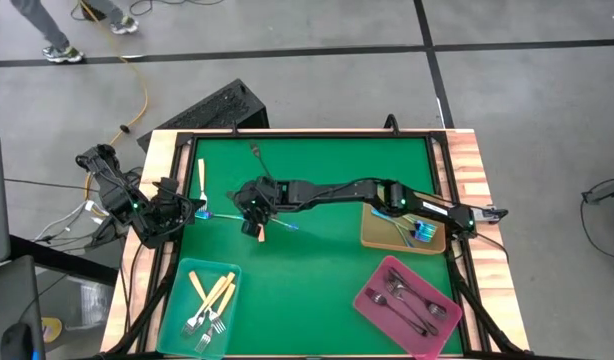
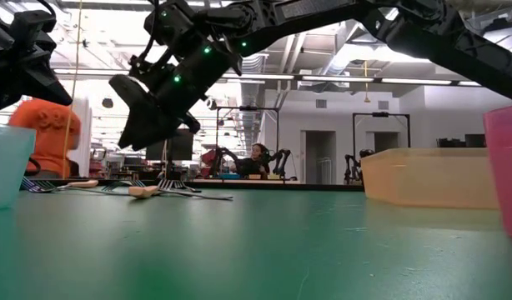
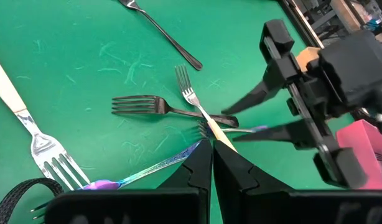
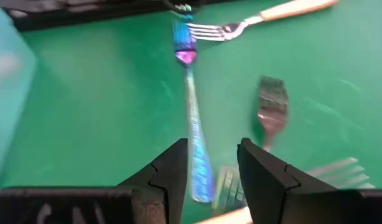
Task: Sort silverware by color (type)
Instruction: Put the blue fork into the orange bin
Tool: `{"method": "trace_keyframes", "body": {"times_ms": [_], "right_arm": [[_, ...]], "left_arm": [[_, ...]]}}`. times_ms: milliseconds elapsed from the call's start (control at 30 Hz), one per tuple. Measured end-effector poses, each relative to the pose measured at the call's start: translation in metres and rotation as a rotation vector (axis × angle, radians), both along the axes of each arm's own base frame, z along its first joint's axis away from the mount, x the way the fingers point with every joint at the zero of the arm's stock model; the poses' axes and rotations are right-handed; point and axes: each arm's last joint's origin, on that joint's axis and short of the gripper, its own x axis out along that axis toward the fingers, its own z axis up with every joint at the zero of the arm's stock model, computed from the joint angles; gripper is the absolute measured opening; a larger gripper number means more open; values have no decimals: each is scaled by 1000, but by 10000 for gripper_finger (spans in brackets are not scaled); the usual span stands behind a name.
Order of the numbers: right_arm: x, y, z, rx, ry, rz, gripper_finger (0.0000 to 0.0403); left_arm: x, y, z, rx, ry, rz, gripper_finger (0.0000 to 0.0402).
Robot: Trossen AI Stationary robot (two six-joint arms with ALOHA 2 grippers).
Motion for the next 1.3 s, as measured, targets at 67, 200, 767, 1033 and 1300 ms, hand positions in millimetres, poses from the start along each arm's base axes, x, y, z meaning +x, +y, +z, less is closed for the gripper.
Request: {"method": "trace_keyframes", "body": {"times_ms": [67, 200, 767, 1033, 1300], "right_arm": [[1, 1, 1, 13, -8, 15, 159], [0, 1, 6, 14, -21, 19, 159], [-10, 1, 56, -32, -108, 51, 159], [-13, 2, 63, -35, -108, 53, 159], [-13, 1, 62, -34, -104, 53, 159]], "left_arm": [[0, 0, 0, 0, 0, 0, 0], [0, 0, 0, 1, 1, 0, 0], [10, -5, 12, 261, -176, -14, 0], [29, -24, 36, 469, -199, -187, 0], [40, -41, 63, 534, -313, -532, 0]]}}
